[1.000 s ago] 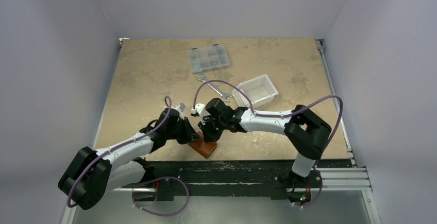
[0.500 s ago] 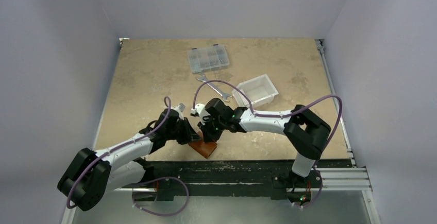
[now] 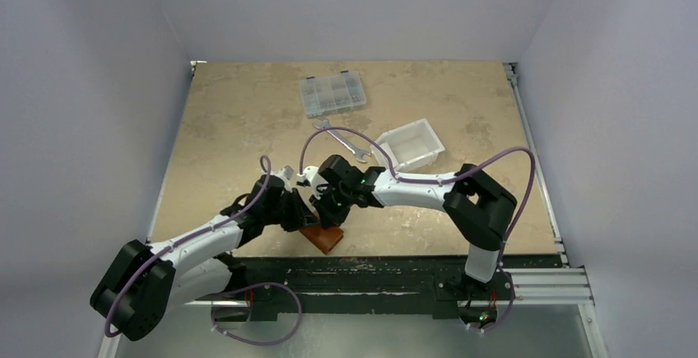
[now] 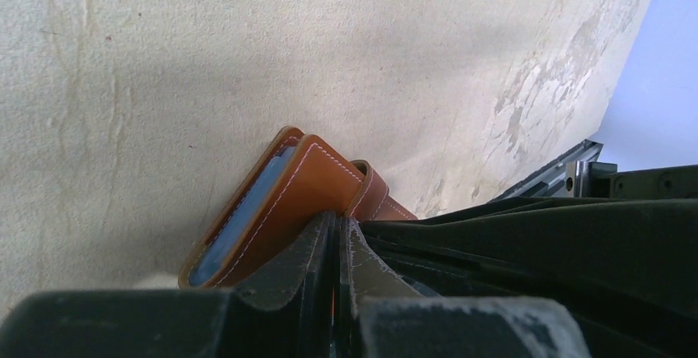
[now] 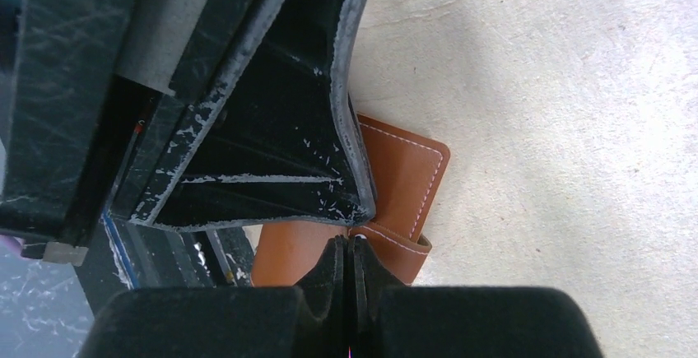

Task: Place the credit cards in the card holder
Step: Close the card holder at the corner of the board.

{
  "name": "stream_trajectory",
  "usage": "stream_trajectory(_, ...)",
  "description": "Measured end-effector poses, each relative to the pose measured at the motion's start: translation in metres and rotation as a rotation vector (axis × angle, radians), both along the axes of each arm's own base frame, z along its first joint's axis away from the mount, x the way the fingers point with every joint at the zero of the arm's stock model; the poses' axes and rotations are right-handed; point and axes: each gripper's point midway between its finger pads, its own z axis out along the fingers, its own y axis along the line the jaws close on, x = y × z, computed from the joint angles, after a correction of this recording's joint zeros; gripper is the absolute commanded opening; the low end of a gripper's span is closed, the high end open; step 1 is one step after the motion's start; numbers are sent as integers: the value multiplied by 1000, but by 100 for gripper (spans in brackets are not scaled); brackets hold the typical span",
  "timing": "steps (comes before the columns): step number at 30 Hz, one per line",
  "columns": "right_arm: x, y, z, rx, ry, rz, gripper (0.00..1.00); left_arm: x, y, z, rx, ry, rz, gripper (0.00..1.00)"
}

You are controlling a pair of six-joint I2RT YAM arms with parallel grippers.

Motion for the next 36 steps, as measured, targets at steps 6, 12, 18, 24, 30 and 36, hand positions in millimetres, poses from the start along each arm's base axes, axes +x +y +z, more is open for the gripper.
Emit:
stream_trajectory(6, -2, 2, -8, -34, 36, -26, 0, 0, 2, 0, 3, 1, 7, 0)
stream_trajectory(12, -3, 0, -14, -88, 75, -103, 0, -1, 3, 0, 7, 0, 11, 0)
stream_trajectory(18, -5, 4, -19, -192, 58, -206, 0, -1, 6, -1, 12, -8, 22, 0)
stream_trajectory(24, -9, 7, -22, -235, 12, -274, 0, -2, 10, 0, 21, -9, 40, 0)
stream_trajectory(30, -12, 10, -23, -269, -67, -309, 0, -3, 15, -1, 43, 0, 63, 3)
stream_trajectory(36, -13, 11, -23, -281, -86, -317, 13, 0, 33, 7, 166, 31, 110, 18)
